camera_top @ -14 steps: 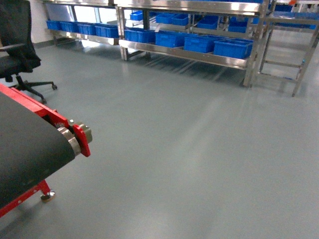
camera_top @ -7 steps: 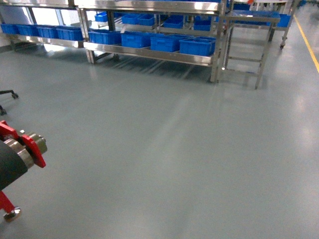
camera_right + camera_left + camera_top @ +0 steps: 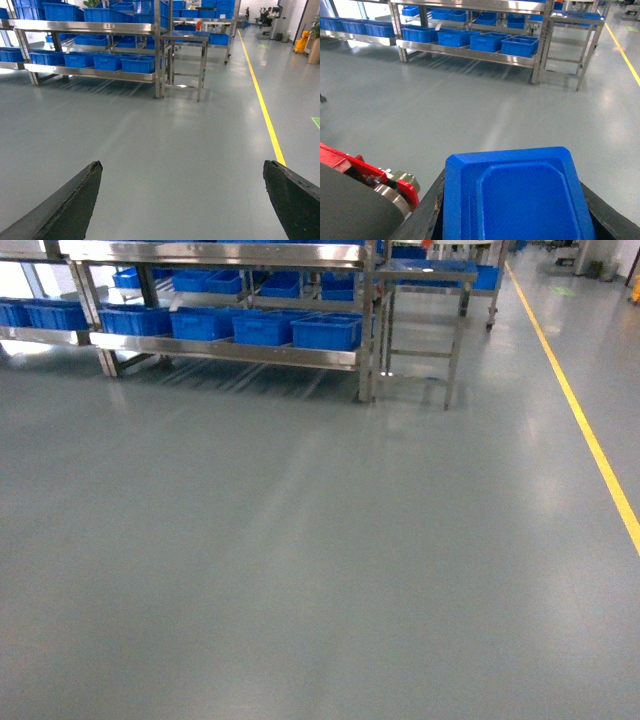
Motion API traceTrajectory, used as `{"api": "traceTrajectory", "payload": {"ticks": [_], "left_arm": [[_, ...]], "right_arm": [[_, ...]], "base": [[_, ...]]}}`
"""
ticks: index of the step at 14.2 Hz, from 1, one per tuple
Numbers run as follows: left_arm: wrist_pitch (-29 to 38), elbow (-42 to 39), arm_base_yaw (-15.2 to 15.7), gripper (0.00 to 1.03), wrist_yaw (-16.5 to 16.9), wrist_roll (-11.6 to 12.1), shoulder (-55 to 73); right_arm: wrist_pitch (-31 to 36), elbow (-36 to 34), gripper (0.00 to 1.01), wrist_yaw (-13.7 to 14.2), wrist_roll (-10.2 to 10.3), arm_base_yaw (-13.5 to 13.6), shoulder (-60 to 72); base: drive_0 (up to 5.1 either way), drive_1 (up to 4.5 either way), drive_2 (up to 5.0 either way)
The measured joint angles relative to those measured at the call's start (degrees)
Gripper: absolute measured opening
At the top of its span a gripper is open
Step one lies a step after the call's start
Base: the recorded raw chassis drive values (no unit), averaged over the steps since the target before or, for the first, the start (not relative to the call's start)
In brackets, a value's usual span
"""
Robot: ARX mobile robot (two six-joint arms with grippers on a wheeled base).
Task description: Pick blue part to blue bin on bottom shelf
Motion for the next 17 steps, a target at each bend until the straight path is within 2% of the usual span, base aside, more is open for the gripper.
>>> {"api": "traceTrajectory", "payload": {"ticks": [13, 17], "left_arm": [[0.0, 0.0, -0.3, 0.44, 0.4, 0.0, 0.2], [0.0, 0.0, -0.1, 0.44, 0.1, 0.0, -0.1]], "right_arm": [[0.0, 0.0, 0.98, 0.1, 0.0, 0.0, 0.0], [-0.1, 0.0, 0.98, 0.0, 0.0, 0.0, 0.0]], "base": [[-1.5, -1.49, -1.5], [-0.1, 2.98, -3.2]]}}
